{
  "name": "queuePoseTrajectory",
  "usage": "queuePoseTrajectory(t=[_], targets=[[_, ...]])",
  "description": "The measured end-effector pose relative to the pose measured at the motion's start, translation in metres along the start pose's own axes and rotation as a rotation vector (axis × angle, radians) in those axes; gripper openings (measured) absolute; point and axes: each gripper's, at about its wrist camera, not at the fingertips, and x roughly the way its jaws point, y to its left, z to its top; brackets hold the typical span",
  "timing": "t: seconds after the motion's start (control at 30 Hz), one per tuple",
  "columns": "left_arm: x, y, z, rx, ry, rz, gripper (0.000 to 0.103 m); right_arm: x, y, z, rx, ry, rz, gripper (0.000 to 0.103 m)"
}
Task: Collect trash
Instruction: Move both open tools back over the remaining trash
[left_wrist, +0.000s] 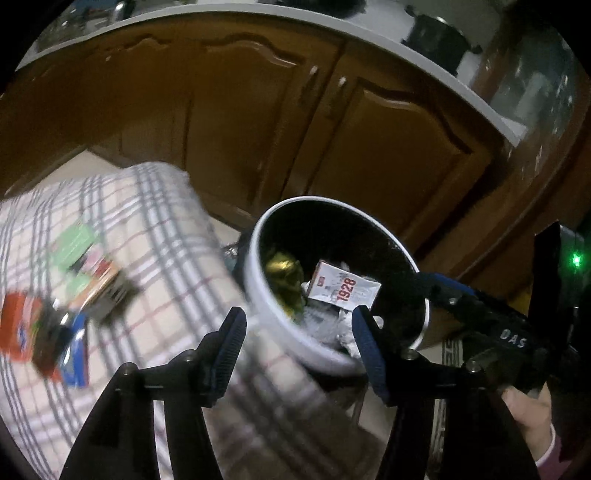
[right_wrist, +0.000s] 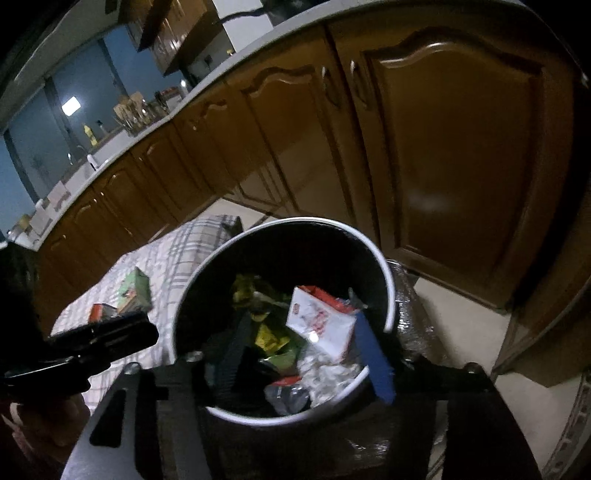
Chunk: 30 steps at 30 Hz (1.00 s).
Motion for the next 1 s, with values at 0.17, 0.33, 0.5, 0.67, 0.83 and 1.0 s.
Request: queuePoseTrajectory(t=[0.17, 0.33, 0.5, 0.67, 0.83, 1.0], targets=[[-0.033, 0.023, -0.030, -0.045, -0.026, 0.015, 0.059, -0.013, 0.021, -0.011, -0.007, -0.035, 0.049, 0.084], [-0.065, 0.055, -0.059, -0.111, -0.038, 0.043, 0.060, -0.020, 0.051, -0.026, -0.039, -0.043, 0.105, 0.087], [-0.097, 0.090, -0.080, -0.185, -0.066, 0.096, 0.060, -0.020, 0.084, -0.042, -0.089, -0.022, 0.140, 0.088], [-0.124, 0.110, -0.099, -0.223, -0.085, 0.159, 0.062, -0.012, 0.116, -0.052, -0.155, 0.008, 0.182, 0.091], [-0.142, 0.133, -0.109, -0.288, -0.097, 0.168, 0.062, 0.001, 0.143, -0.059, -0.190, 0.042, 0.211, 0.091], [-0.151, 0.152, -0.109, -0.332, -0.108, 0.162, 0.062, 0.019, 0.166, -0.061, -0.234, 0.059, 0.235, 0.091]])
